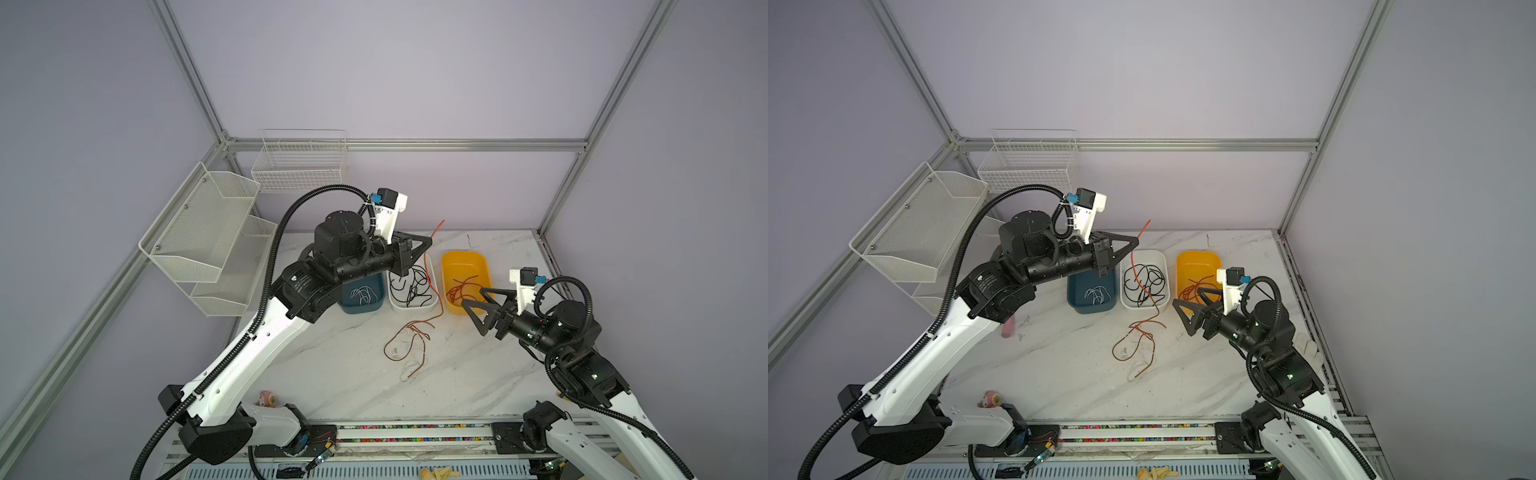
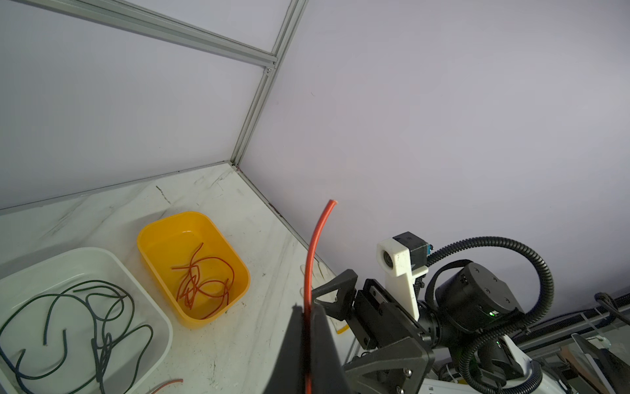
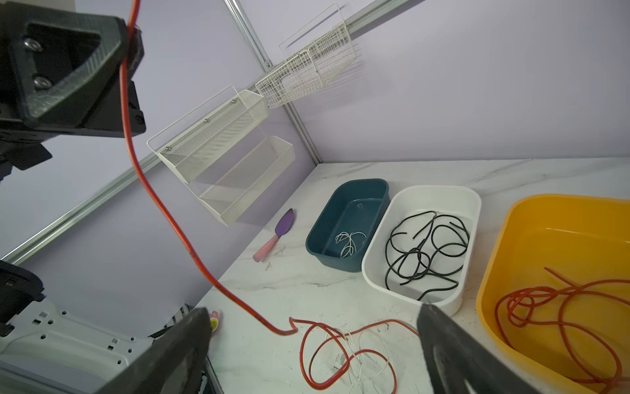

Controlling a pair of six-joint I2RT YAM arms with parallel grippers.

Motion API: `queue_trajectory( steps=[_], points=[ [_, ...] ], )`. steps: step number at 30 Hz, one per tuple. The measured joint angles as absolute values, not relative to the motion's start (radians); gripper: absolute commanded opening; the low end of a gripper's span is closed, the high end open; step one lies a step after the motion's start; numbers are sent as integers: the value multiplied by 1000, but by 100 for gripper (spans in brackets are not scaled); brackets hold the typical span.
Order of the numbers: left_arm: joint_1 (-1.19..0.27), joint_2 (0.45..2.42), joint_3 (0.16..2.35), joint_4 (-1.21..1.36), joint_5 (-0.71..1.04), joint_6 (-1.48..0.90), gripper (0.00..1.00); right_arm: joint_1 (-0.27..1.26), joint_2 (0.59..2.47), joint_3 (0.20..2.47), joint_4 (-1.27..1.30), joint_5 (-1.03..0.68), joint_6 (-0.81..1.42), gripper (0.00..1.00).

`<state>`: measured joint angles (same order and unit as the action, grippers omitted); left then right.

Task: Untangle the cables
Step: 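Close the right gripper on the raised red wire below the left gripper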

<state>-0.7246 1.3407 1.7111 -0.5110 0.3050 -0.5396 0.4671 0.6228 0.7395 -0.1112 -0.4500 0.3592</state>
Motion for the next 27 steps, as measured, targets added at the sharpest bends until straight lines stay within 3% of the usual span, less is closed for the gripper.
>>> queue_trajectory(
  steps=[20, 27],
  points=[
    [-662, 1378, 1711, -511, 371, -617, 0, 677, 720, 618, 127, -334, 328, 79],
    [-658, 1378, 1710, -510, 390, -621, 0, 765, 822, 609, 204, -256, 314, 56]
  ],
)
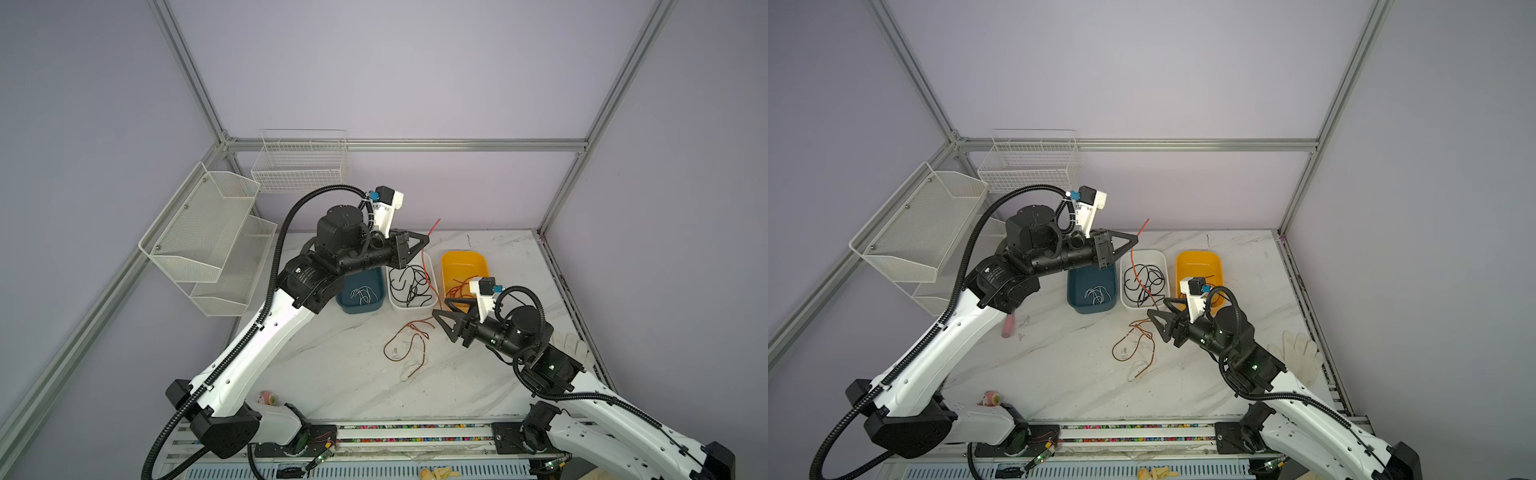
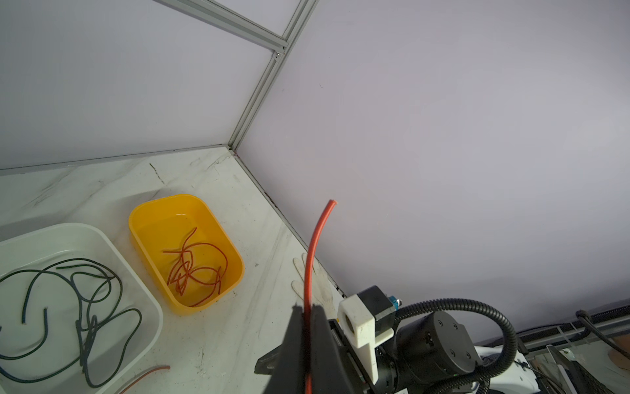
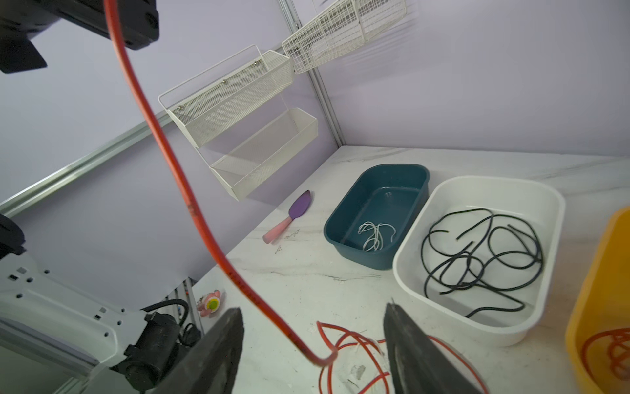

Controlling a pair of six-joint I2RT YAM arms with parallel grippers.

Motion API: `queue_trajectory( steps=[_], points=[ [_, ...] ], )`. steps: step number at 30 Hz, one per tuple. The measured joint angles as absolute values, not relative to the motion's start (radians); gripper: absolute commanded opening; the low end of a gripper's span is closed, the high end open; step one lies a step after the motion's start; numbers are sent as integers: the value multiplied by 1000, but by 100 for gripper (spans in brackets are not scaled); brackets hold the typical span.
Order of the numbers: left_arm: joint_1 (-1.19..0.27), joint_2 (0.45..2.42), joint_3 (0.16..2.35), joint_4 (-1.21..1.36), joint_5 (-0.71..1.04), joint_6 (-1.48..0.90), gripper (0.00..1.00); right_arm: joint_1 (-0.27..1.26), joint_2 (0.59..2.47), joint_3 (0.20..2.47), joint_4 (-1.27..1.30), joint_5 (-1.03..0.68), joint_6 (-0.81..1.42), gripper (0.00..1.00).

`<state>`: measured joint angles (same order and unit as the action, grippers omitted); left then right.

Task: Untangle the cables
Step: 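Close the right gripper on the raised red wire below the left gripper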

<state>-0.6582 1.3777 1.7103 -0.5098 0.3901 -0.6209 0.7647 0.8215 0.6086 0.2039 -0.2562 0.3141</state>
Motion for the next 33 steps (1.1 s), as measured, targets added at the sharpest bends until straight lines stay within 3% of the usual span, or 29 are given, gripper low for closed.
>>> queue_trajectory(
  steps=[6, 9, 10, 13, 21, 25, 33],
  points=[
    [-643, 1377, 1700, -501, 398, -627, 0, 833, 878, 609, 227, -182, 294, 36],
    [-635, 1371, 1672, -485, 404, -628, 0, 841, 878, 609, 242, -153, 288, 21],
    [-632, 1369, 1662, -484, 407, -629, 0, 842, 878, 609, 246, -146, 285, 11],
    [-620, 1361, 1627, -472, 413, -636, 0, 843, 878, 609, 254, -128, 280, 0],
    [-585, 1340, 1562, -449, 430, -643, 0, 848, 878, 609, 260, -101, 278, 0],
    [-567, 1314, 1525, -450, 430, -635, 25, 849, 853, 609, 245, -67, 278, 0],
    [-556, 1248, 1391, -462, 402, -564, 40, 849, 768, 685, 186, 17, 274, 0]
  ],
)
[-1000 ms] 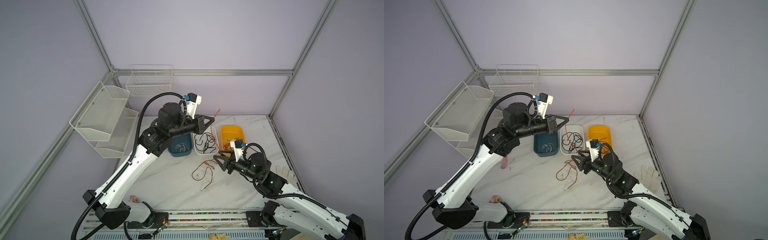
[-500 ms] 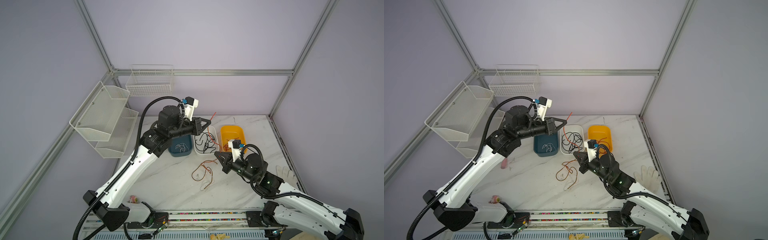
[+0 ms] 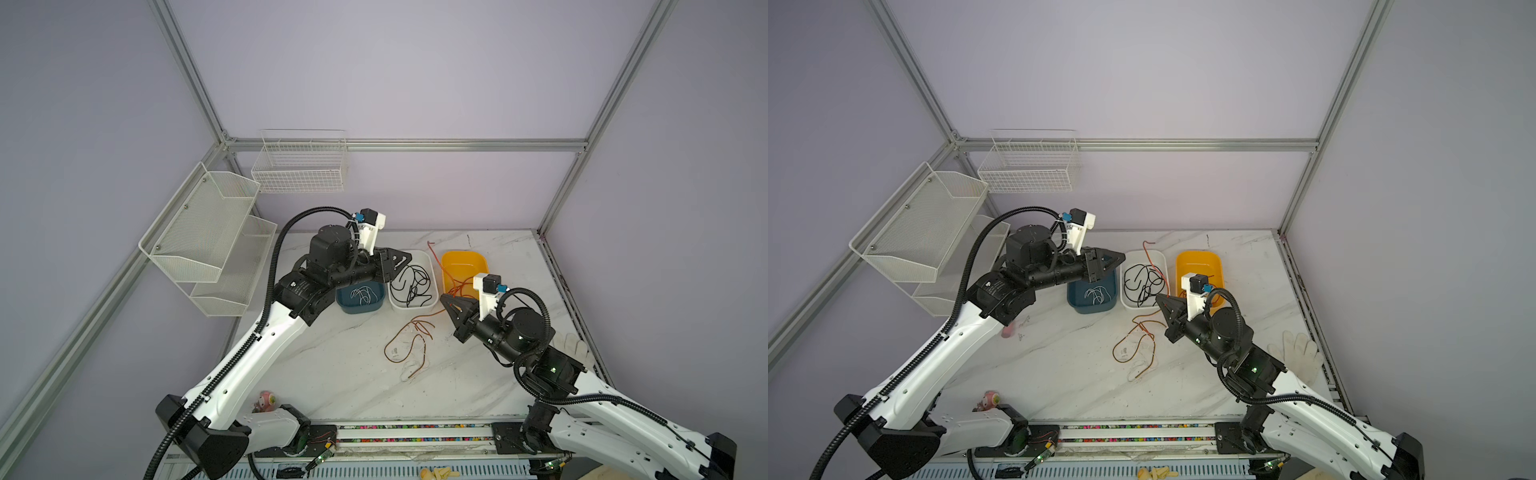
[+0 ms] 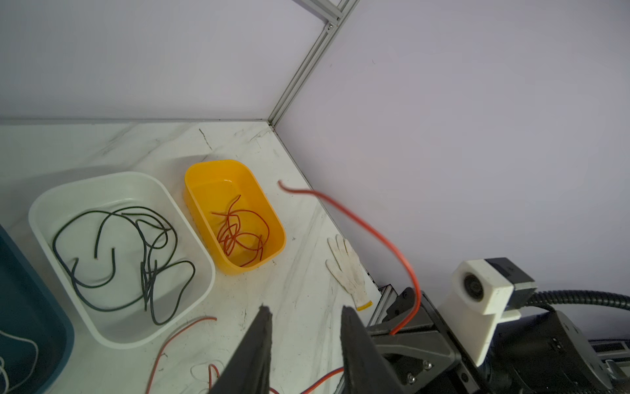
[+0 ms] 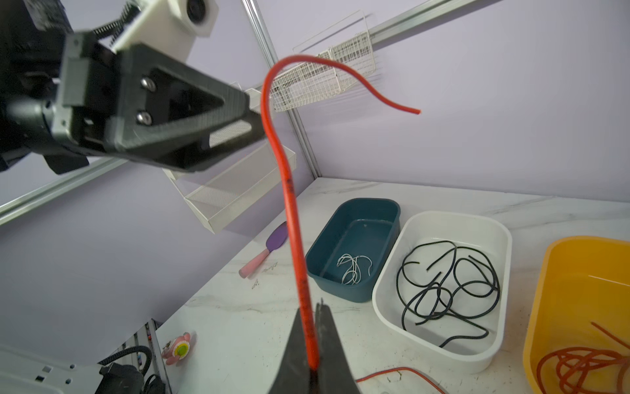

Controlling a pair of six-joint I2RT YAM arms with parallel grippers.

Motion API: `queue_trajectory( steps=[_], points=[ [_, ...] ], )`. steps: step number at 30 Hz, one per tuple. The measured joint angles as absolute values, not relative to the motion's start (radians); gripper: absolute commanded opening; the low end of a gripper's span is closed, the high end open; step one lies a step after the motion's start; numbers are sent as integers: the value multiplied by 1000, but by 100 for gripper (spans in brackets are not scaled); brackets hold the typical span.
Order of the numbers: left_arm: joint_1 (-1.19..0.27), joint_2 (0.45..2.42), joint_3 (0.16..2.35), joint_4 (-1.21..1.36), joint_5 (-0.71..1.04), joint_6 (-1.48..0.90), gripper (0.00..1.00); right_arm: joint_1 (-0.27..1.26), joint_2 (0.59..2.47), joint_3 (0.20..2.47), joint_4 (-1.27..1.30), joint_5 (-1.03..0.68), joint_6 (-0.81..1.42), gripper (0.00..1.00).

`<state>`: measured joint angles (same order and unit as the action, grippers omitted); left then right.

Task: Untangle the cables
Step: 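Open the left gripper and lower it to the tangle while the right holds the wire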

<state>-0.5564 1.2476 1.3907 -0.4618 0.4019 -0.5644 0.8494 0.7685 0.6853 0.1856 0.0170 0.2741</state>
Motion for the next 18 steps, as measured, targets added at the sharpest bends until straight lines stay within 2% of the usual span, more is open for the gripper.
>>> queue_trajectory(
  steps=[6, 10, 18],
  points=[
    [-556, 1198, 1232, -443, 408, -537, 50, 849, 728, 739, 173, 75, 277, 0],
    [-556, 1168, 1105, -383, 465, -537, 61, 849, 725, 770, 172, 88, 291, 0],
    [-557, 1154, 946, -252, 622, -556, 65, 849, 721, 803, 185, 87, 340, 0]
  ],
)
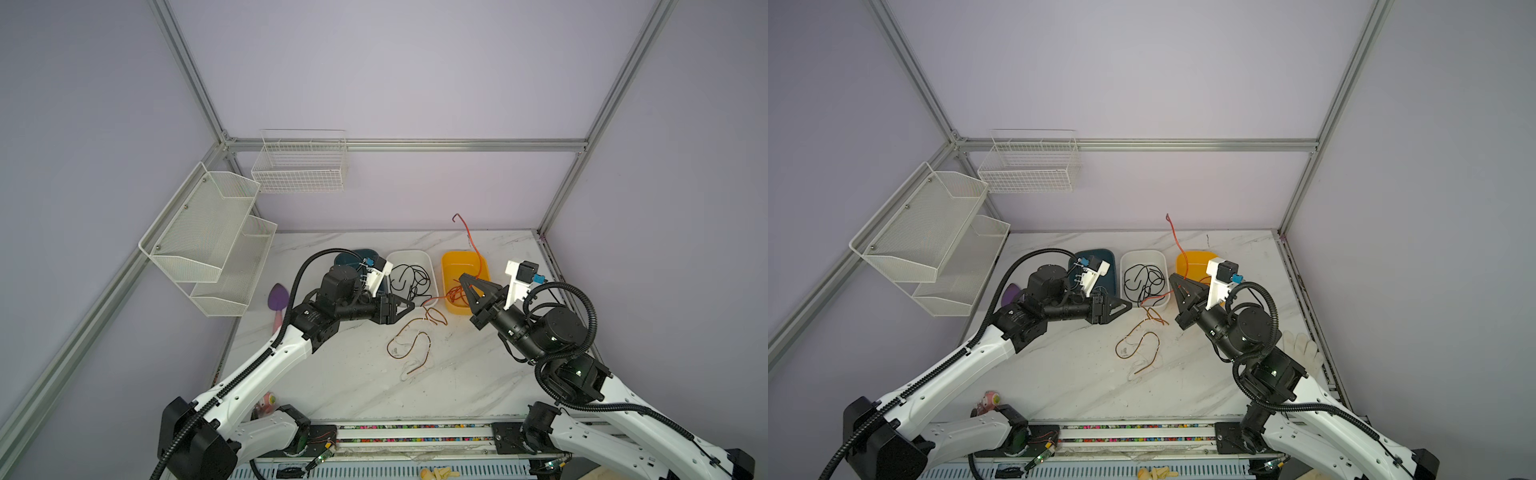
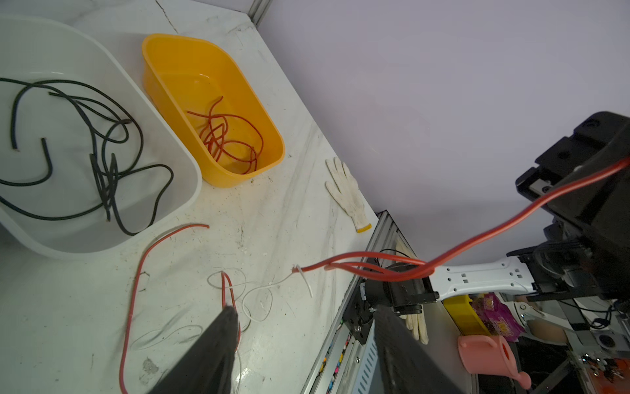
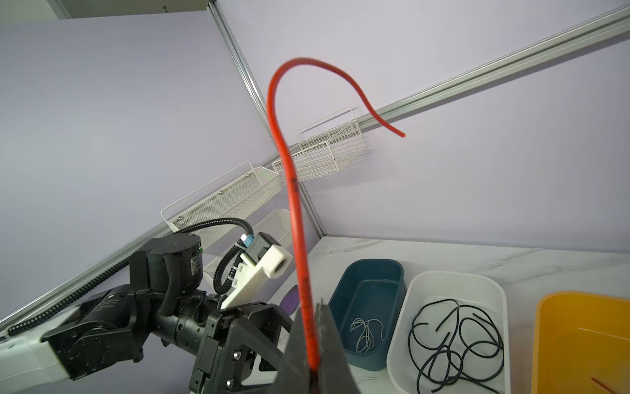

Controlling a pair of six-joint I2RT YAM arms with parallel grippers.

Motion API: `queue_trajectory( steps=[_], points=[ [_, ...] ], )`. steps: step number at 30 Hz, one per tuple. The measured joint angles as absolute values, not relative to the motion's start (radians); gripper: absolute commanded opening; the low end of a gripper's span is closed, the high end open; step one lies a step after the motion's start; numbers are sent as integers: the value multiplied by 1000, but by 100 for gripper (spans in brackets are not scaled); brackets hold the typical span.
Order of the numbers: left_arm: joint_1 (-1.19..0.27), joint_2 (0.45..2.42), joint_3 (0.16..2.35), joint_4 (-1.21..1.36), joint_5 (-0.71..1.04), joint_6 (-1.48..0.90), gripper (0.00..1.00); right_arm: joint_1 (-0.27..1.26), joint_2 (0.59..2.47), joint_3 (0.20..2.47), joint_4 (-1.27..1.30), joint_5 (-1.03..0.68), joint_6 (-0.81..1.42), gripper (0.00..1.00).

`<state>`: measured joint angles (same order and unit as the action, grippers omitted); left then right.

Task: Untangle the cables

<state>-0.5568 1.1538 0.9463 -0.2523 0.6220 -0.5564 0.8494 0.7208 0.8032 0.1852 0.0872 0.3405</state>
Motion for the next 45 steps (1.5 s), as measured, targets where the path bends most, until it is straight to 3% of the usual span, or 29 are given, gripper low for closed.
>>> queue_trajectory(
  steps=[12, 21, 33, 45],
  points=[
    [-612, 1118, 728, -48, 662, -681, 61, 849, 699, 831, 228, 70, 392, 0],
    [-707, 1220, 705, 81, 660, -723, 47, 849, 698, 834, 232, 46, 414, 0],
    [-710, 1284, 704, 112, 615, -718, 48, 849, 673, 834, 234, 30, 426, 0],
    [-727, 1317, 704, 129, 592, -719, 26, 849, 672, 834, 237, 18, 437, 0]
  ],
)
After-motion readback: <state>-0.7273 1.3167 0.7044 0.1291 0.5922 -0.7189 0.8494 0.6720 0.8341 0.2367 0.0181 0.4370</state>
